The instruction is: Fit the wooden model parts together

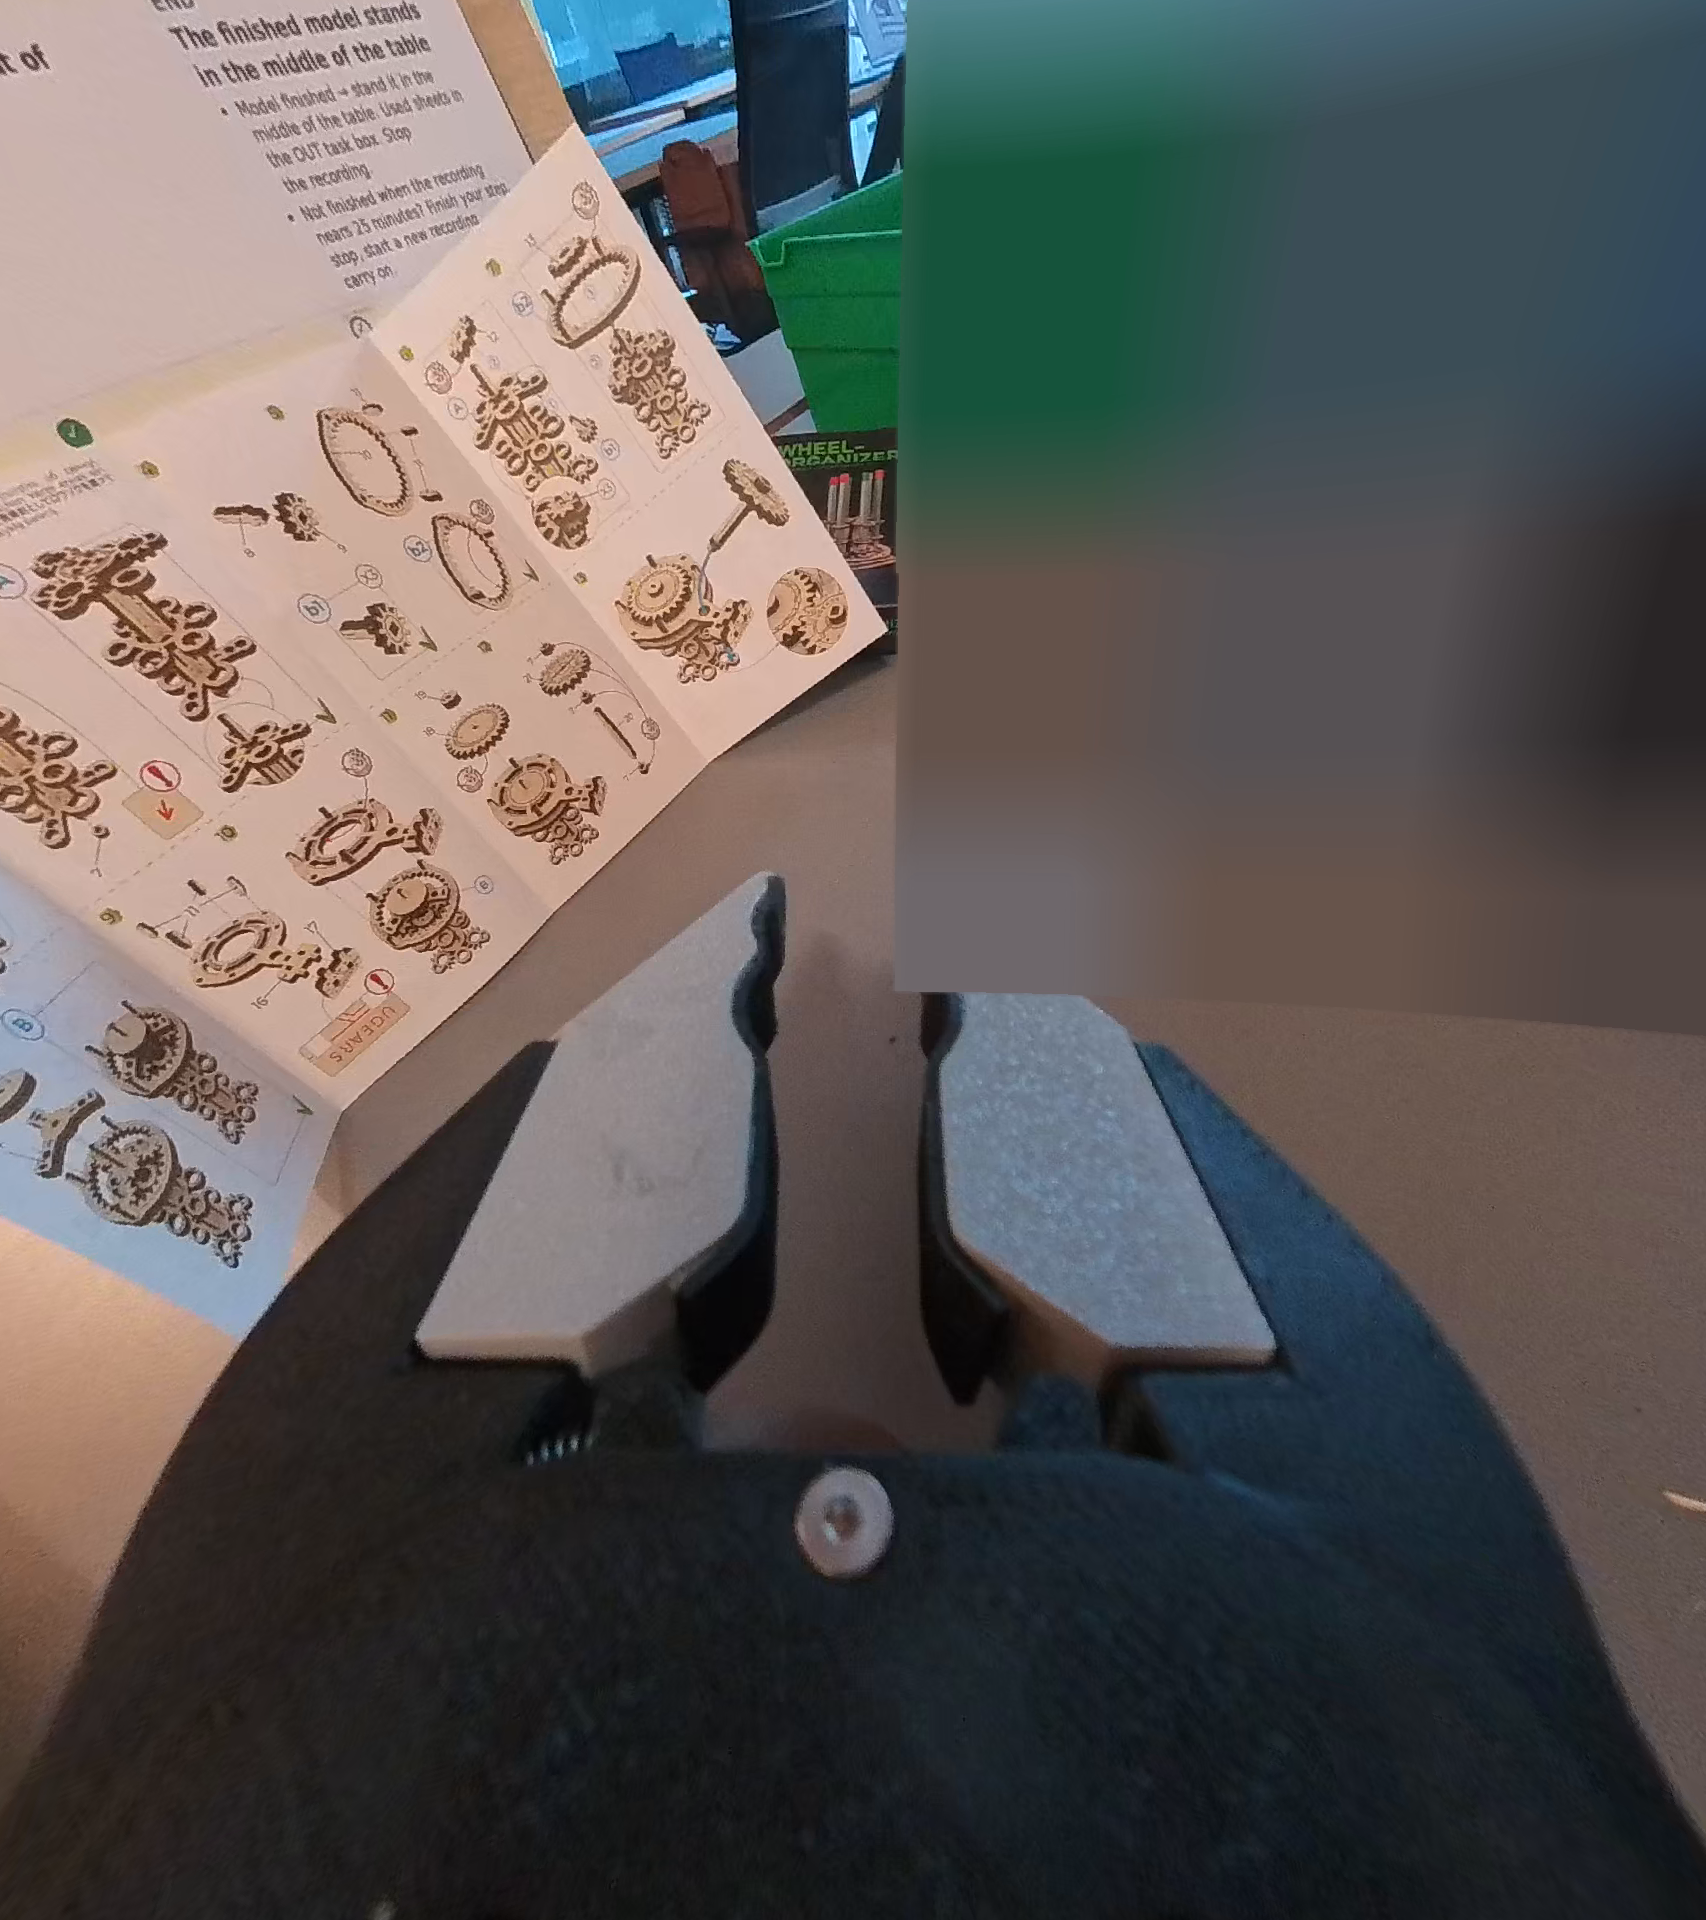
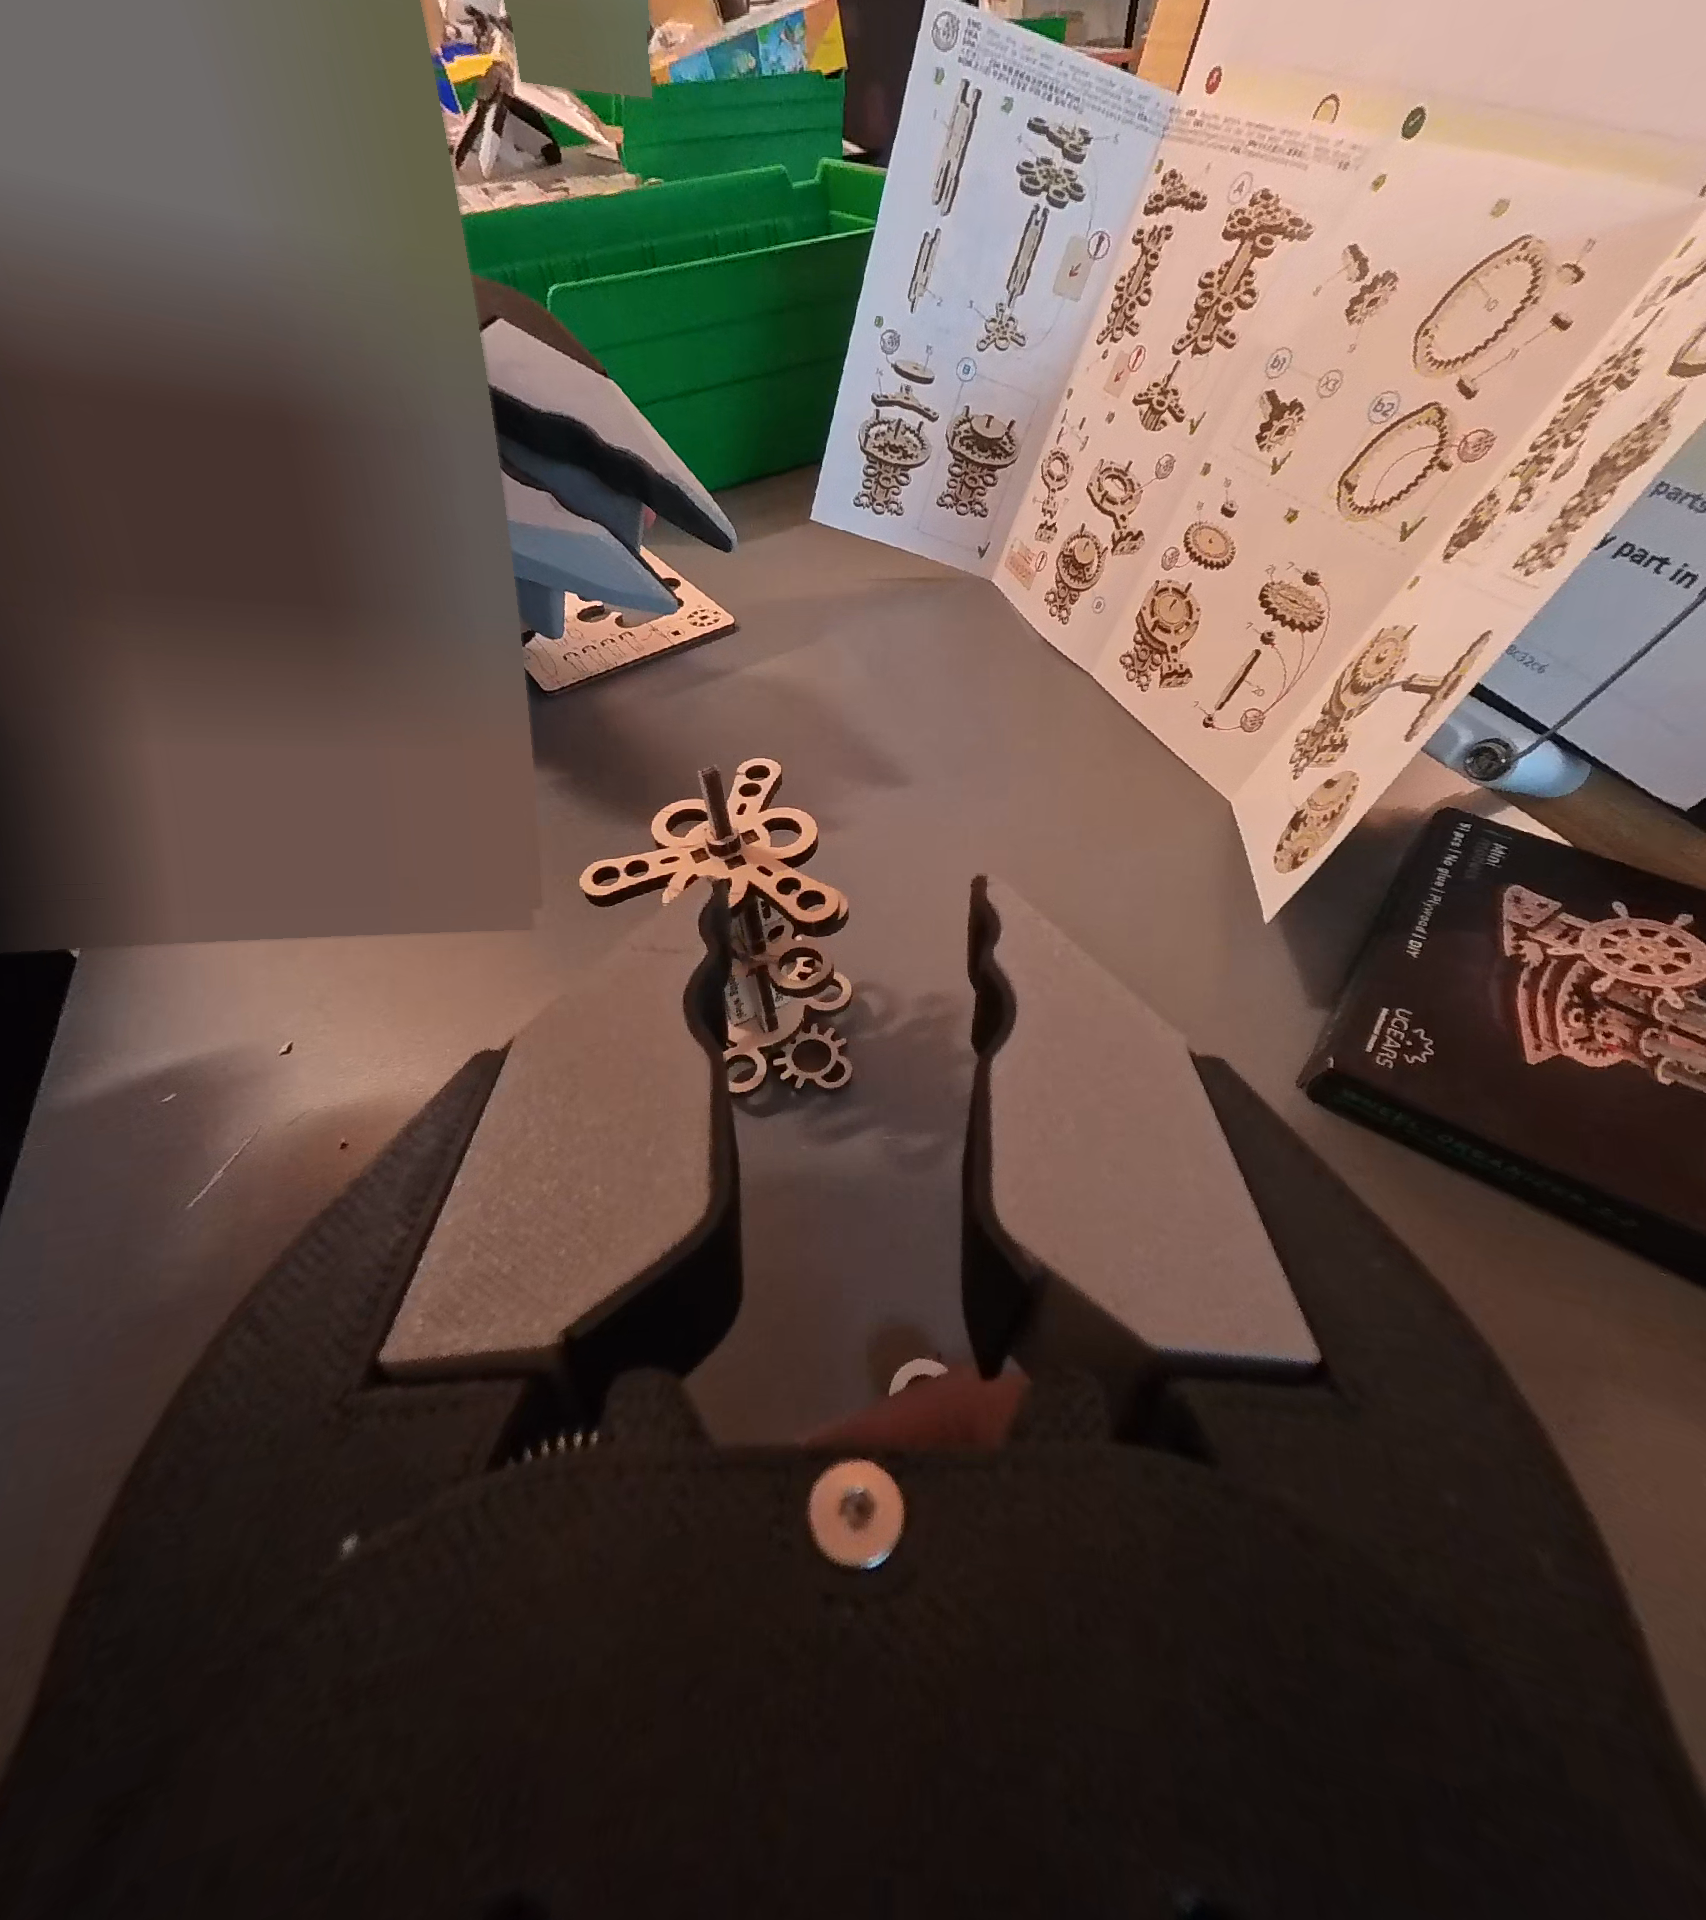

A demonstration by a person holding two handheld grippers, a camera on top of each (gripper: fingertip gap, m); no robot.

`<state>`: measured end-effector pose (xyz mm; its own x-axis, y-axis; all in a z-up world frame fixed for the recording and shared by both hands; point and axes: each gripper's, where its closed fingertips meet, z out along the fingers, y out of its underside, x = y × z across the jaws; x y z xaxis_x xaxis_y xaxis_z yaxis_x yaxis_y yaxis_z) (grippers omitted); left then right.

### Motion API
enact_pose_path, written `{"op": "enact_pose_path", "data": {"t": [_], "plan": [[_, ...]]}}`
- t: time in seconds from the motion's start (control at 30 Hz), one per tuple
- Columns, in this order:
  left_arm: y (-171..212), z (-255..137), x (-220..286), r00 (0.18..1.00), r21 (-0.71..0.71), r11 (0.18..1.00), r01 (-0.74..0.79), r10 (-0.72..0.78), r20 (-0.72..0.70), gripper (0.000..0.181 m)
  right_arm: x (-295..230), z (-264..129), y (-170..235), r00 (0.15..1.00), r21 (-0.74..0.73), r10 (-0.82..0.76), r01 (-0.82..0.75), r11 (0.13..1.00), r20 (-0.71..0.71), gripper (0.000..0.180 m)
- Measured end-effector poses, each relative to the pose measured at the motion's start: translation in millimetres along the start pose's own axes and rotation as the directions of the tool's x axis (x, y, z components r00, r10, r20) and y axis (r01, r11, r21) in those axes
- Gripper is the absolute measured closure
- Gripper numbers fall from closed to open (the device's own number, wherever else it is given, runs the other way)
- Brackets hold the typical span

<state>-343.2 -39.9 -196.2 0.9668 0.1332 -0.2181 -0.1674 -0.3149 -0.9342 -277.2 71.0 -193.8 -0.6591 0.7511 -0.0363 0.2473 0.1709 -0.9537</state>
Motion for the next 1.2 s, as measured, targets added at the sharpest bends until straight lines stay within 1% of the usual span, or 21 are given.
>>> {"op": "enact_pose_path", "data": {"t": [0.2, 0.27, 0.33, 0.4, 0.47, 0.53, 0.6, 0.7, 0.77, 0.87, 0.97, 1.0, 1.13, 1.2], "plan": [[-1, 0, -1, 1.000, 0.005, 1.000, -0.002, 0.002, 0.004, 0.160, 1, 0, 0, 1.000, 0.001, -0.006, 0.006, 1.000, -0.007, 0.138], [-5, -1, 4, 1.000, 0.025, 1.000, -0.008, 0.009, -0.019, 0.158, 2, 0, -1, 1.000, 0.002, -0.012, 0.012, 1.000, -0.013, 0.138], [-14, -3, 16, 0.997, 0.072, 0.997, -0.033, 0.038, -0.068, 0.156, 2, -1, -3, 1.000, 0.008, -0.015, 0.016, 1.000, -0.016, 0.139], [-18, -2, 37, 0.986, 0.098, 0.993, -0.058, 0.072, -0.148, 0.155, 2, -4, -7, 0.999, 0.028, -0.023, 0.023, 0.999, -0.024, 0.138], [-21, 6, 54, 0.983, 0.091, 0.992, -0.090, 0.103, -0.155, 0.155, 4, -8, -13, 0.999, 0.054, -0.030, 0.032, 0.998, -0.037, 0.139], [-24, 12, 67, 0.980, 0.076, 0.986, -0.150, 0.158, -0.121, 0.153, 8, -11, -17, 0.998, 0.076, -0.033, 0.037, 0.996, -0.056, 0.138], [-28, 9, 74, 0.979, 0.085, 0.979, -0.183, 0.190, -0.073, 0.150, 14, -14, -19, 0.997, 0.098, -0.021, 0.029, 0.995, -0.077, 0.139], [-33, -12, 81, 0.991, 0.120, 0.986, -0.117, 0.123, -0.046, 0.149, 21, -19, -22, 0.995, 0.123, 0.012, 0.001, 0.992, -0.100, 0.139], [-23, -28, 86, 0.994, 0.078, 0.994, -0.083, 0.087, -0.061, 0.149, 25, -24, -25, 0.993, 0.148, 0.028, -0.012, 0.989, -0.111, 0.139], [-9, -60, 66, 0.993, -0.006, 0.994, -0.108, 0.108, 0.041, 0.147, 27, -29, -31, 0.992, 0.184, 0.057, -0.036, 0.982, -0.109, 0.139], [2, -90, 45, 0.996, -0.033, 0.999, -0.012, 0.015, 0.090, 0.147, 27, -32, -35, 0.992, 0.207, 0.075, -0.052, 0.977, -0.103, 0.139], [5, -98, 33, 0.990, -0.022, 1.000, 0.019, -0.016, 0.138, 0.148, 26, -32, -36, 0.992, 0.212, 0.077, -0.054, 0.976, -0.101, 0.139], [24, -113, 1, 0.958, 0.006, 0.996, 0.092, -0.091, 0.272, 0.150, 22, -31, -38, 0.994, 0.213, 0.070, -0.049, 0.976, -0.088, 0.139], [38, -114, -6, 0.951, -0.044, 0.992, 0.115, -0.097, 0.293, 0.150, 17, -29, -35, 0.996, 0.193, 0.064, -0.051, 0.980, -0.063, 0.135]]}}
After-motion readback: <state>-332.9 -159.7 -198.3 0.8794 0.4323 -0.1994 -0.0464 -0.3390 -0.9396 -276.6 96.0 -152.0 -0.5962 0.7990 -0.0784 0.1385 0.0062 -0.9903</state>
